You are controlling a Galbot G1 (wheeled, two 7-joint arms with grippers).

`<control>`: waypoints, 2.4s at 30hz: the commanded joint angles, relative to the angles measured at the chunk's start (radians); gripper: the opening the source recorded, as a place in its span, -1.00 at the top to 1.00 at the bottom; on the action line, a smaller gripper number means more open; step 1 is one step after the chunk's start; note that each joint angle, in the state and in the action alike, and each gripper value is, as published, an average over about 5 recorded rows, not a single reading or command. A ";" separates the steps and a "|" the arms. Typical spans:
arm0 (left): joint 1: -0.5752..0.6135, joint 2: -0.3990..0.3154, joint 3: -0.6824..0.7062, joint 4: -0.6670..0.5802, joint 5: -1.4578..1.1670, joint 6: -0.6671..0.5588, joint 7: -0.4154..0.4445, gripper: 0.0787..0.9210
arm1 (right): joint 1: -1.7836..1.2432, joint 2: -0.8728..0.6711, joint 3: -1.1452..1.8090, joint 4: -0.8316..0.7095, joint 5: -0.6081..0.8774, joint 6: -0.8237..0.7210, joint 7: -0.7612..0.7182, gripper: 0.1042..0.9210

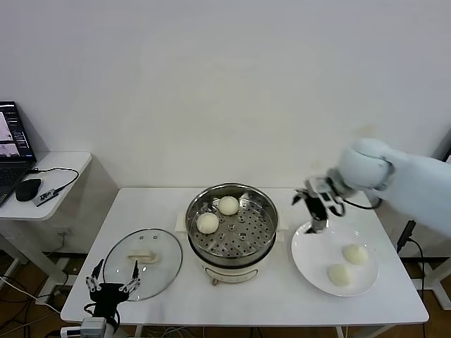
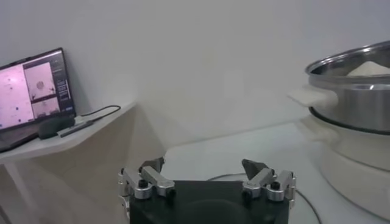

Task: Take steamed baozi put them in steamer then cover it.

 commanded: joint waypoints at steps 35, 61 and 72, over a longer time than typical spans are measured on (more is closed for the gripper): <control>0.019 -0.008 -0.016 0.013 0.009 -0.014 0.001 -0.77 | -0.882 -0.068 0.612 -0.133 -0.306 0.043 0.070 -0.76; 0.012 -0.011 -0.012 0.027 0.010 -0.018 0.000 -0.77 | -0.892 -0.032 0.629 -0.186 -0.346 0.038 0.067 -0.31; 0.009 -0.008 -0.017 0.024 0.006 -0.018 -0.001 -0.77 | -0.818 -0.048 0.605 -0.168 -0.328 0.039 0.035 -0.12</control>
